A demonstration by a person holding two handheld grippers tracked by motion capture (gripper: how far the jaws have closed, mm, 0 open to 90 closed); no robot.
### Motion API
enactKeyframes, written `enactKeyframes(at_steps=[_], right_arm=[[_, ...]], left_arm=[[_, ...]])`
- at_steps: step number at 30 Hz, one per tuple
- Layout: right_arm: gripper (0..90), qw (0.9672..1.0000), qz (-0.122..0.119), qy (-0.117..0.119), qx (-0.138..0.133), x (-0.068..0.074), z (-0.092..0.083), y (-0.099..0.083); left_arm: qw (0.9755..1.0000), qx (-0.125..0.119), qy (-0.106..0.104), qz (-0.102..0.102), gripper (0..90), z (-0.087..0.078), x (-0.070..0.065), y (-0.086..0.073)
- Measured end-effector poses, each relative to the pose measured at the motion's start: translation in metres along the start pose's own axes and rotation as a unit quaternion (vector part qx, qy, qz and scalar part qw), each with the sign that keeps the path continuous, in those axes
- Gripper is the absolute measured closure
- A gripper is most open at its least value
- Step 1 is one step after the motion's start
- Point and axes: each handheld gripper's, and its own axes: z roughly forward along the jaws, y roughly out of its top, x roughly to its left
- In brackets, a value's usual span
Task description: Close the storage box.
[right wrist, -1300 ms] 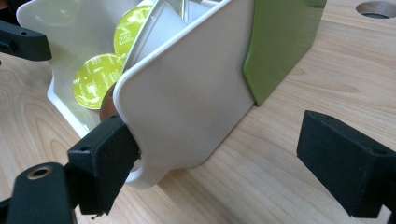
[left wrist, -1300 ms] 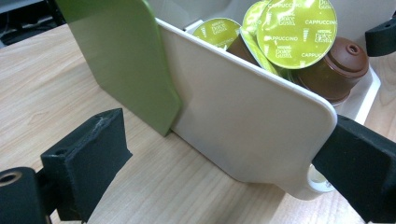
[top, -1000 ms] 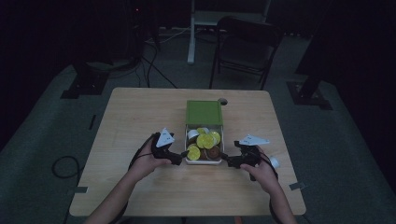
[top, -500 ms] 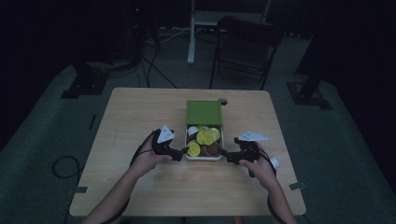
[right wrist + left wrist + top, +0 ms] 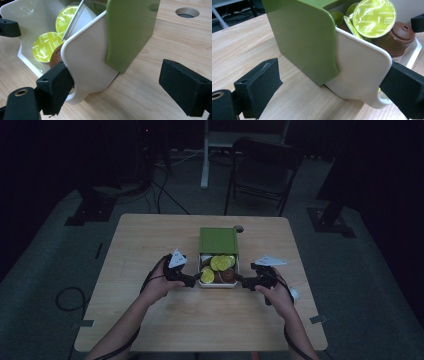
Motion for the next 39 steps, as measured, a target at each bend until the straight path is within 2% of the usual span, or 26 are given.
enactKeyframes(at_steps=[8,18,24,39], right_arm=[[12.7,0.9998,0.015,-0.012,-0.001,-0.005,0.006,0.005],[11.7,0.9993,0.033,-0.017,-0.005,-0.011,0.013,0.008],[11.7,0.9987,0.044,-0.022,-0.009,-0.014,0.019,0.011],[11.2,0.9970,0.062,-0.043,-0.016,-0.019,0.030,0.017]], left_arm=[[1.0000,0.003,0.007,0.003,5.4,0.006,0.004,0.006],[0.9999,0.002,0.015,-0.006,5.3,0.016,0.011,0.007],[0.9997,0.005,0.023,-0.004,5.4,0.022,0.016,0.010],[0.9992,0.004,0.040,-0.006,5.3,0.031,0.025,0.016]])
